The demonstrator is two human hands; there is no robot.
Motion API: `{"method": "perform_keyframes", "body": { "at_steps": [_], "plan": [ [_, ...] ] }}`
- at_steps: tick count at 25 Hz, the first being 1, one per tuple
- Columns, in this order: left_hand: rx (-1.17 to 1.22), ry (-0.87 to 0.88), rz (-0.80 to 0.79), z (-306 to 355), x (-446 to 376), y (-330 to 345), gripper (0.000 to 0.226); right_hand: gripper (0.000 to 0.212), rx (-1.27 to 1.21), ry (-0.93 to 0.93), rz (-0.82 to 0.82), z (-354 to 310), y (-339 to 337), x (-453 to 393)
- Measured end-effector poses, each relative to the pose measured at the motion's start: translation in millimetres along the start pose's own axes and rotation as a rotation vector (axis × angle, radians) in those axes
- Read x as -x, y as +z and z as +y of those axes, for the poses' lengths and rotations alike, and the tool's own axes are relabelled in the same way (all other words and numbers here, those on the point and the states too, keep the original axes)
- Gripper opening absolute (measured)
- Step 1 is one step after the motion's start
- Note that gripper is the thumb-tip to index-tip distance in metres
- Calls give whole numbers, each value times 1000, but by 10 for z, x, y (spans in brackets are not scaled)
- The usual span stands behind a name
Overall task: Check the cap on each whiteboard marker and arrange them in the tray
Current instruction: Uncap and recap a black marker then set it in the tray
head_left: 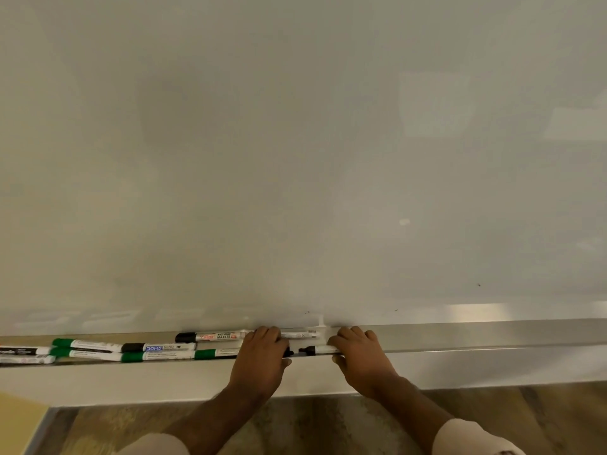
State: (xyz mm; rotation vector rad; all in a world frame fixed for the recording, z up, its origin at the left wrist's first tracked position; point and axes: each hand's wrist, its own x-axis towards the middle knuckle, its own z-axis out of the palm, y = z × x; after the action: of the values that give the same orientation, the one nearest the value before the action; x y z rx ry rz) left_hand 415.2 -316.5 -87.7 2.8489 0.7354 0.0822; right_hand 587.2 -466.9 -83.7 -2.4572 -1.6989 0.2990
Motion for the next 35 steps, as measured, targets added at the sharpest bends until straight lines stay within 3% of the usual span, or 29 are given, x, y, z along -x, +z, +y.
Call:
{"method": "perform_keyframes", "body": {
  "at_steps": [8, 16, 29, 35],
  "plan": [
    [71, -37, 3, -52, -38, -78, 18, 16, -19, 23, -19, 179, -175, 30],
    [199, 7, 132, -156, 44, -394, 13, 18, -85, -33, 83, 134, -470, 61],
    [524, 161, 598, -4, 104, -2486, 17, 23, -107, -333, 586, -625, -2394, 55],
    [614, 179, 676, 155, 237, -3066, 26, 28, -73, -424, 690, -910, -2973, 207]
  ]
}}
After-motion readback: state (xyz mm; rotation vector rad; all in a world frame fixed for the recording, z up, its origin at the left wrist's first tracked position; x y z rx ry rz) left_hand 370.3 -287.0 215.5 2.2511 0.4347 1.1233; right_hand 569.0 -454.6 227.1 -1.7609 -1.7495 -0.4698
